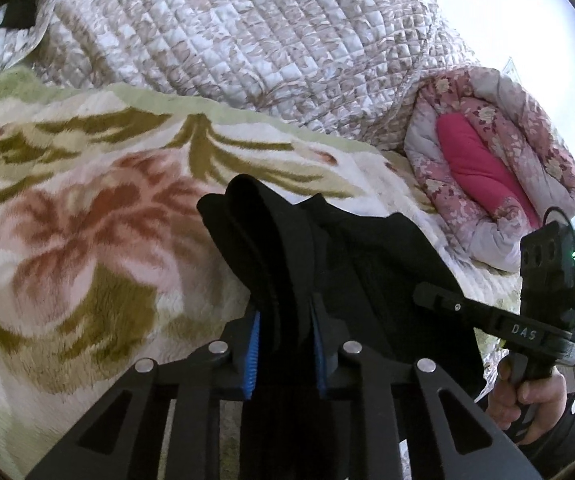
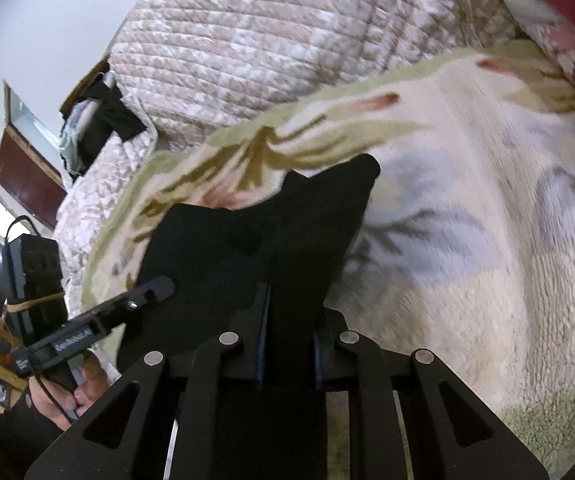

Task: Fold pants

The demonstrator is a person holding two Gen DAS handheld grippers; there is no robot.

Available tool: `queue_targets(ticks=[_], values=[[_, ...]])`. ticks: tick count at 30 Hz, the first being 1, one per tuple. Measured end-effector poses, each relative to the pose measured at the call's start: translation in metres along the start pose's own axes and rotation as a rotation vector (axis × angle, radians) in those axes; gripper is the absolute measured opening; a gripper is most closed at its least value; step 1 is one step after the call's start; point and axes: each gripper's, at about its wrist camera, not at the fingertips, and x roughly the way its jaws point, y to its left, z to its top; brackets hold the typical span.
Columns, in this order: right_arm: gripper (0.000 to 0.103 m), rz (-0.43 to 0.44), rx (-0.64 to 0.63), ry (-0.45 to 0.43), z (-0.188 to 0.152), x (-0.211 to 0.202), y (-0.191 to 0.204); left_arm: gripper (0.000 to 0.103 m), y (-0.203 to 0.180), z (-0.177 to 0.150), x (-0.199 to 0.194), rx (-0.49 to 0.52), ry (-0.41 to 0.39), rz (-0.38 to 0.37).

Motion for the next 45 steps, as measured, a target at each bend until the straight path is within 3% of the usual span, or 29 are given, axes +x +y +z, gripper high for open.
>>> queue_targets(ticks=[5, 10, 18, 20, 22, 24, 26, 31, 35, 39, 42, 45], values=[[0.016, 0.027, -0.029, -0.011, 0.025, 0.002, 0.019, 0.023, 0.001, 0.018, -0.005, 0.018, -0.004, 0.016], [0.016, 0.029, -0.067, -0.009, 0.064, 0.024, 0.032, 0.023, 0.012, 0.058, 0.002, 0.028, -0.027, 0.046], [0.016, 0.02, -0.06, 0.001, 0.116, 0.079, 0.016, 0.023, 0.046, 0.104, 0.049, 0.055, -0.05, 0.086], [0.017, 0.014, -0.041, 0.015, 0.121, 0.098, 0.003, 0.025, 0.058, 0.106, 0.066, 0.036, -0.023, 0.097], [0.019, -0.041, -0.029, 0.058, 0.119, 0.115, -0.01, 0.033, 0.071, 0.104, 0.081, 0.016, 0.015, 0.135], [0.033, -0.07, -0.018, 0.093, 0.116, 0.121, -0.02, 0.038, 0.084, 0.102, 0.082, -0.029, 0.028, 0.123], [0.035, -0.104, -0.014, 0.066, 0.116, 0.112, -0.026, 0.038, 0.087, 0.103, 0.075, -0.052, 0.026, 0.112], [0.035, -0.158, -0.046, -0.034, 0.115, 0.071, -0.012, 0.035, 0.083, 0.098, 0.043, -0.058, -0.046, 0.184], [0.035, -0.189, -0.163, -0.06, 0.095, 0.062, 0.021, 0.035, 0.057, 0.085, 0.018, -0.003, -0.106, 0.163], [0.034, -0.214, -0.259, -0.006, 0.063, 0.073, 0.046, 0.035, 0.033, 0.059, 0.018, 0.061, -0.08, 0.143], [0.035, -0.263, -0.315, 0.09, 0.042, 0.096, 0.045, 0.035, 0.027, 0.045, 0.034, 0.132, -0.048, 0.217], [0.036, -0.289, -0.407, 0.072, 0.035, 0.1, 0.048, 0.035, 0.03, 0.046, 0.041, 0.149, -0.065, 0.249]])
